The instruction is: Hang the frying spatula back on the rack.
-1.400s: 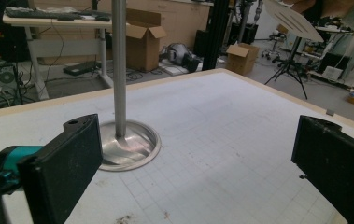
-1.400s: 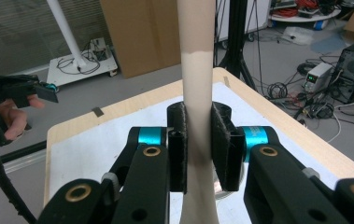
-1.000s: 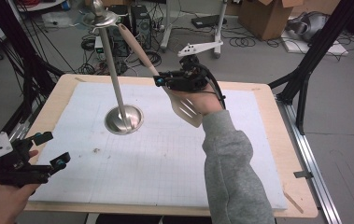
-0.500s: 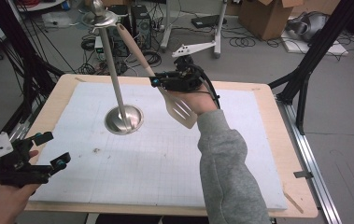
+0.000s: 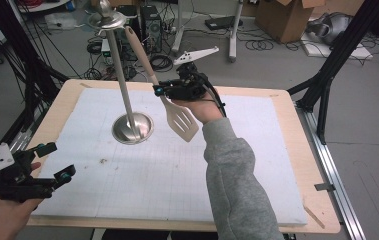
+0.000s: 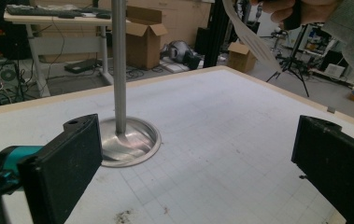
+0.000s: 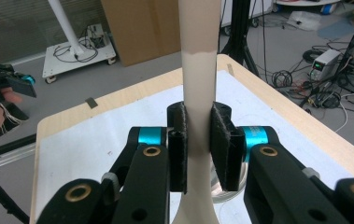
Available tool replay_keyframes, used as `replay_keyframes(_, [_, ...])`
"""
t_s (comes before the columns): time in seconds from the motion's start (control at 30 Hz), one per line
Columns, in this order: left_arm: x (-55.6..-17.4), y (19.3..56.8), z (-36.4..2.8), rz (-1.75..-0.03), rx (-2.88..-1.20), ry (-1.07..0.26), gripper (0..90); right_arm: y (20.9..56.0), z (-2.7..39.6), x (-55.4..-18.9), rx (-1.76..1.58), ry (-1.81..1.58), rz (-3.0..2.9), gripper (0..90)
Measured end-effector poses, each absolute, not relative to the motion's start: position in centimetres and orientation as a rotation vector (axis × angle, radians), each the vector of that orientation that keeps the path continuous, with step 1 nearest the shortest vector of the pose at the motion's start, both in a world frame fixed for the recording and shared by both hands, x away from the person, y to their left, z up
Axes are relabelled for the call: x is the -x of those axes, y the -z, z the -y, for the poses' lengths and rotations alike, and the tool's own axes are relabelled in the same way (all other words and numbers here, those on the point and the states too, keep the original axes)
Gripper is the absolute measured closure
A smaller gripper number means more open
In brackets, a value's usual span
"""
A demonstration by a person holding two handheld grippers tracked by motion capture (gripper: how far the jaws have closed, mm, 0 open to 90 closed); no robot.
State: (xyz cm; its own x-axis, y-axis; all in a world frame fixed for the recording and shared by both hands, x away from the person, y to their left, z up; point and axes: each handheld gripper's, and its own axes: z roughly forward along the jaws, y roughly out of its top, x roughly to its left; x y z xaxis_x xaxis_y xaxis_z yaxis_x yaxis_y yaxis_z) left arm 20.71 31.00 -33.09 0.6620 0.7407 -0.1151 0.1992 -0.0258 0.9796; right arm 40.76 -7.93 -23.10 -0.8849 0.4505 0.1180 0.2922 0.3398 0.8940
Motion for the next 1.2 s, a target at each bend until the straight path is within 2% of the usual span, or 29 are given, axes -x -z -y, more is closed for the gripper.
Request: replay_keyframes(1.2, [-20.1, 33.2, -31.3, -0.810, -1.576, -0.525, 2.5, 24.7, 4.3, -42.2, -0.673, -1.564, -2.452, 78.0])
